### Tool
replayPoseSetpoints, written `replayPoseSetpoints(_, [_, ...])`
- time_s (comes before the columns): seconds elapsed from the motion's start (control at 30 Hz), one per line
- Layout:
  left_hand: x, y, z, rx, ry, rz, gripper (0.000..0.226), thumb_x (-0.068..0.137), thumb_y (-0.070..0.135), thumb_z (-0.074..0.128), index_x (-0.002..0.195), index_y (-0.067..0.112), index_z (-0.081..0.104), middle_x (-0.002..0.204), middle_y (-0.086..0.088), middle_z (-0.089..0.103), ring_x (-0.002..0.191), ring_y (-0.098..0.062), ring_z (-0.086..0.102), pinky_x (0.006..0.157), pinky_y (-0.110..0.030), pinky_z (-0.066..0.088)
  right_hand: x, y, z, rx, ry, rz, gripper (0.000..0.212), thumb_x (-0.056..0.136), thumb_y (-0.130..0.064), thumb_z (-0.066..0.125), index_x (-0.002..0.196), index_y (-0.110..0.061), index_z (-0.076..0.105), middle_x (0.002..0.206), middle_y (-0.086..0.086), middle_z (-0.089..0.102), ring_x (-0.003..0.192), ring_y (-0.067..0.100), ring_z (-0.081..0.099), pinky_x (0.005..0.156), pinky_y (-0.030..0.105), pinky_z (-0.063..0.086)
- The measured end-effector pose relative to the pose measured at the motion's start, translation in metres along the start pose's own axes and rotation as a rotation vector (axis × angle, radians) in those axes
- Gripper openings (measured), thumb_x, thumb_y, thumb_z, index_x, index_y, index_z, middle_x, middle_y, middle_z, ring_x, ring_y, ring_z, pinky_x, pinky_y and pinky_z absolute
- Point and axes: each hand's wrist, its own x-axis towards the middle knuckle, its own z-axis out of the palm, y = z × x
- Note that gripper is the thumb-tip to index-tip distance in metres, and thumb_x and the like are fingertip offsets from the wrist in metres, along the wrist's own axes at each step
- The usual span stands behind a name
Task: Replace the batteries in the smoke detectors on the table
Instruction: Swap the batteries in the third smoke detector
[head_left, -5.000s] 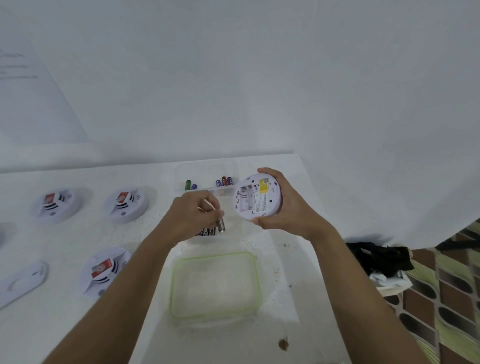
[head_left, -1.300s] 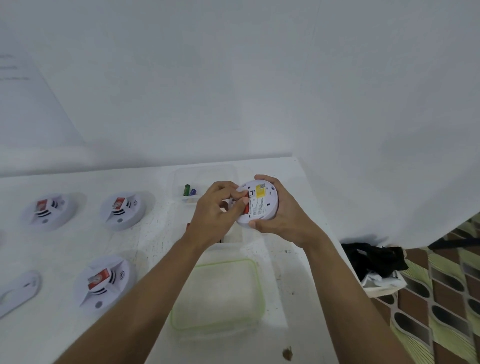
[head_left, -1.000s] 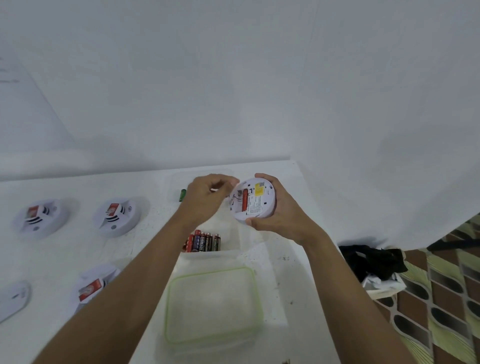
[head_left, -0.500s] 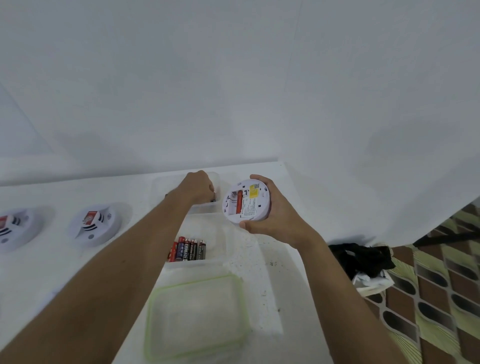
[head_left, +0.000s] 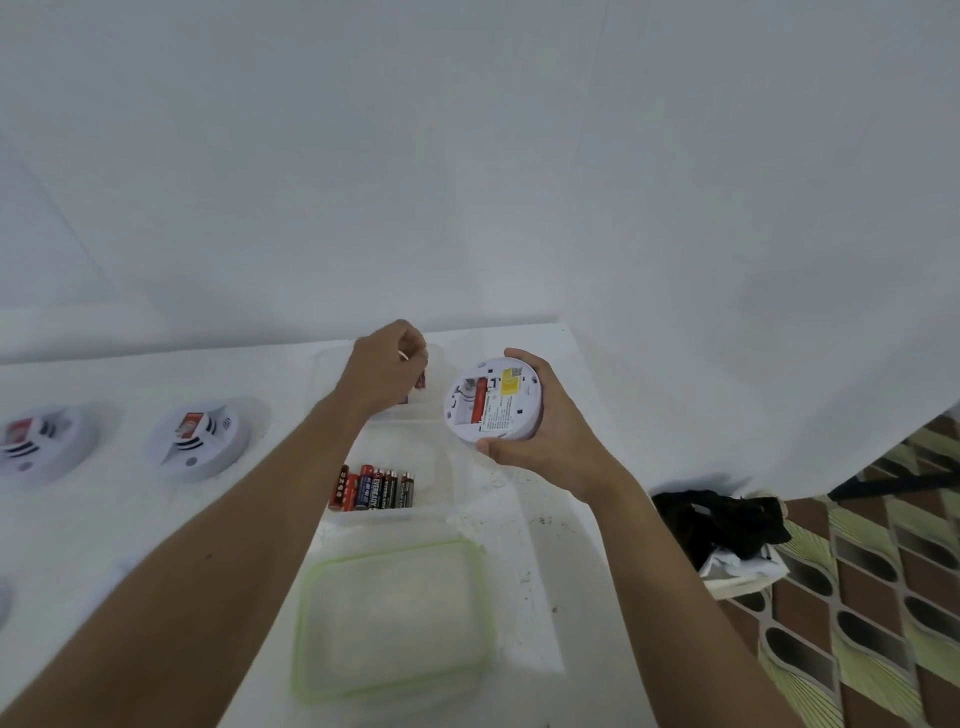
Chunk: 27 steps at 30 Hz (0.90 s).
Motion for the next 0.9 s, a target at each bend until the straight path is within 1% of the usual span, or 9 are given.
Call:
replayPoseSetpoints(0.1, [-0.013,0.008,-0.01,-0.212,0.12,0.055,0.012,0.096,0.012,0.052,0.096,0.017,0.063,0.097,-0.001,0.062,0.072,-0.019,0.067,0.06,-0.027,0.059,-0.002,0.0,0.003,0.006,0.014,-0.015,0.089,0.077,0.008,0.08,0.144,-0.027,0.035,0.138,-0.005,0.052,0.122,0.004,0.054,0.082,0.023,0.056])
replayPoseSetpoints(0.13, [-0.018,0.01,-0.013,-0.263,0.121,0.064,0.014,0.097,0.013,0.051,0.098,0.018,0.064,0.101,-0.002,0.06,0.073,-0.018,0.067,0.061,-0.031,0.06,-0.003,-0.001,0.004,0.011,0.016,-0.018,0.089,0.076,0.008,0.08,0.144,-0.027,0.035,0.138,-0.004,0.052,0.123,0.004,0.055,0.083,0.024,0.056])
replayPoseSetpoints(0.23, [-0.035,0.018,-0.023,-0.265,0.066,0.125,0.016,0.099,0.02,0.054,0.107,0.024,0.067,0.108,0.004,0.063,0.07,-0.005,0.064,0.06,-0.02,0.053,-0.005,-0.003,0.011,0.019,0.027,-0.025,0.09,0.076,0.01,0.08,0.145,-0.024,0.035,0.137,-0.003,0.053,0.118,-0.001,0.057,0.084,0.022,0.055])
replayPoseSetpoints(0.27, [-0.042,0.02,-0.027,-0.26,0.04,0.142,0.016,0.098,0.022,0.056,0.111,0.026,0.066,0.106,0.007,0.065,0.07,-0.004,0.063,0.061,-0.016,0.05,-0.006,-0.004,0.013,0.017,0.029,-0.027,0.09,0.076,0.01,0.08,0.145,-0.023,0.034,0.135,-0.004,0.053,0.115,-0.004,0.058,0.084,0.021,0.055])
replayPoseSetpoints(0.33, [-0.056,0.024,-0.033,-0.32,0.002,0.137,0.019,0.094,0.024,0.064,0.112,0.026,0.063,0.098,0.007,0.067,0.073,-0.011,0.064,0.062,-0.017,0.05,-0.009,-0.007,0.019,0.012,0.031,-0.032,0.09,0.075,0.01,0.08,0.145,-0.021,0.034,0.133,-0.005,0.054,0.112,-0.007,0.058,0.083,0.019,0.054])
replayPoseSetpoints(0.47, [-0.081,0.029,-0.045,-0.371,-0.044,0.136,0.013,0.082,0.025,0.078,0.089,0.019,0.07,0.082,0.002,0.073,0.069,-0.024,0.064,0.063,-0.036,0.052,-0.015,-0.012,0.029,0.009,0.033,-0.046,0.089,0.076,0.012,0.079,0.145,-0.02,0.033,0.128,-0.008,0.055,0.109,-0.008,0.06,0.083,0.019,0.054])
replayPoseSetpoints(0.63, [-0.104,0.027,-0.056,-0.398,-0.026,0.149,0.011,0.072,0.022,0.086,0.076,0.018,0.077,0.074,0.001,0.072,0.069,-0.032,0.063,0.065,-0.043,0.052,-0.021,-0.019,0.047,0.025,0.009,-0.067,0.089,0.077,0.017,0.075,0.146,-0.017,0.031,0.124,-0.009,0.057,0.108,-0.004,0.063,0.085,0.021,0.055])
replayPoseSetpoints(0.8, [-0.119,0.019,-0.067,-0.363,0.042,0.144,0.01,0.072,0.025,0.085,0.08,0.027,0.08,0.084,0.006,0.067,0.074,-0.009,0.064,0.07,-0.026,0.052,-0.024,-0.025,0.064,0.041,-0.01,-0.078,0.092,0.074,0.013,0.079,0.146,-0.017,0.03,0.126,-0.008,0.058,0.112,0.001,0.063,0.092,0.027,0.056])
replayPoseSetpoints(0.9, [-0.128,0.011,-0.077,-0.357,-0.036,0.122,0.01,0.083,0.023,0.076,0.091,0.027,0.079,0.095,0.007,0.063,0.08,-0.01,0.064,0.075,-0.03,0.055,-0.025,-0.027,0.073,0.038,-0.012,-0.081,0.093,0.072,0.008,0.081,0.146,-0.016,0.031,0.13,-0.004,0.057,0.114,0.0,0.061,0.09,0.023,0.054])
